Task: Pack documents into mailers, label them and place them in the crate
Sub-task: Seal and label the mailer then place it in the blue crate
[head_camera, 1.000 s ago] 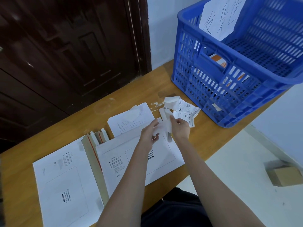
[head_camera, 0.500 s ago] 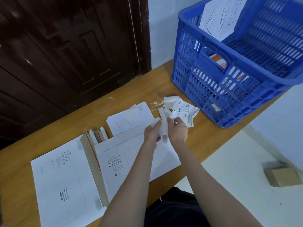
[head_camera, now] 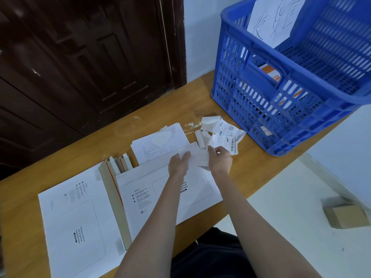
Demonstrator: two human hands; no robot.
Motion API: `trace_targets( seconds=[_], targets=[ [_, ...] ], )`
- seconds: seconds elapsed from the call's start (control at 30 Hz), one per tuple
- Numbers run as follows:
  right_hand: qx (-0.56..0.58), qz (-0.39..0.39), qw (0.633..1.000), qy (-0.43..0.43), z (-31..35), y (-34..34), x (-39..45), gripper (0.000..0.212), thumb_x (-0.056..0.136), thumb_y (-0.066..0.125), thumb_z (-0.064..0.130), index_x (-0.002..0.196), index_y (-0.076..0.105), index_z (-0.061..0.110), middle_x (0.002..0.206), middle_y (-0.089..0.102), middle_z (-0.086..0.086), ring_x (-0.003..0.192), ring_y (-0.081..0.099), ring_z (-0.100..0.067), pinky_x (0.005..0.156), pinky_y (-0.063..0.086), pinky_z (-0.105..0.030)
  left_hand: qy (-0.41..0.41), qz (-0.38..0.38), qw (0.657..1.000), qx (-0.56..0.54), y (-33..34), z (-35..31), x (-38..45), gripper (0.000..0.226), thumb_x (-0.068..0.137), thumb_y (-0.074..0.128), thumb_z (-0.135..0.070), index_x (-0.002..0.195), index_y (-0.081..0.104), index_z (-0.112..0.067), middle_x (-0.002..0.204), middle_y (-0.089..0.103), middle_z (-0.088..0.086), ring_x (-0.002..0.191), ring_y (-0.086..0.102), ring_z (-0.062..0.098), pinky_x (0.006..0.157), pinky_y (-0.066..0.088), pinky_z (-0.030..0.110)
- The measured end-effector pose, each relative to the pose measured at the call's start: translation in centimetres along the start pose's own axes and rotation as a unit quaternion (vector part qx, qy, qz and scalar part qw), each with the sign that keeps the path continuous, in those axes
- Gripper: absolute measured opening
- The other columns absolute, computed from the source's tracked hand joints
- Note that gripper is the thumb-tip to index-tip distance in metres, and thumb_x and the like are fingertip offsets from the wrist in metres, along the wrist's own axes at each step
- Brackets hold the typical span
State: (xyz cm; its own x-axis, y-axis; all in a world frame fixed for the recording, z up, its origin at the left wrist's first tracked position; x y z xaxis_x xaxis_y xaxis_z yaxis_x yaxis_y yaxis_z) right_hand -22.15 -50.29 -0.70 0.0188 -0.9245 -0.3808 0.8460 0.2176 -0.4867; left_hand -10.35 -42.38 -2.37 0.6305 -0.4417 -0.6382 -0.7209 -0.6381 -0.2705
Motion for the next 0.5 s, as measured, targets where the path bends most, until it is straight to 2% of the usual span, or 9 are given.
trace_targets(
  seconds=[0.17, 0.3, 0.5],
  targets=[
    [-0.009, -0.001, 1.000, 0.013, -0.2, 0.3, 0.3, 0.029, 0.094, 0.053, 0.033, 0.087, 0.061, 0.006, 0.079, 0.060, -0.008, 0.076, 0.057, -0.025, 0.068, 0.049, -0.035, -0.058, -0.015, 0.997, -0.054, -0.2, 0.6, 0.2, 0.035, 0.094, 0.055, -0.035, 0.117, 0.056, -0.009, 0.094, 0.054, 0.008, 0.065, 0.044, 0.014, 0.050, 0.035, 0.022],
    [-0.043, 0.007, 0.999, 0.018, -0.8, 0.5, 0.5, 0.036, 0.096, 0.049, 0.037, 0.095, 0.065, 0.005, 0.088, 0.066, -0.010, 0.083, 0.060, -0.026, 0.069, 0.048, -0.034, -0.097, -0.013, 0.991, -0.089, -0.5, 1.1, 0.2, 0.021, 0.094, 0.055, -0.031, 0.103, 0.053, -0.012, 0.073, 0.045, 0.005, 0.056, 0.036, 0.012, 0.046, 0.029, 0.020],
    [-0.082, 0.035, 0.996, 0.025, -1.3, 0.8, 0.9, 0.042, 0.100, 0.042, 0.038, 0.090, 0.062, 0.003, 0.082, 0.057, -0.008, 0.079, 0.054, -0.025, 0.068, 0.044, -0.031, -0.121, -0.013, 0.986, -0.110, -0.8, 1.6, 0.1, 0.020, 0.094, 0.057, -0.031, 0.102, 0.053, -0.013, 0.068, 0.040, 0.004, 0.054, 0.032, 0.011, 0.044, 0.026, 0.019]
  ],
)
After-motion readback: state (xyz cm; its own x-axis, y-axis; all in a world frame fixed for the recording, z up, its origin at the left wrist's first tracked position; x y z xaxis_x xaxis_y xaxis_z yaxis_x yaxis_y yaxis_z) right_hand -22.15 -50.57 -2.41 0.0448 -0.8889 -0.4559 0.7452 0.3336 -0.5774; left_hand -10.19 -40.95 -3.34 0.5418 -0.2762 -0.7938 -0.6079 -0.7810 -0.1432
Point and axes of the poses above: each hand's wrist, its own x-axis towards the middle knuckle, its own y-axis out of the palm, z = x × y, the point moved 4 cm from there along x, towards the middle knuckle
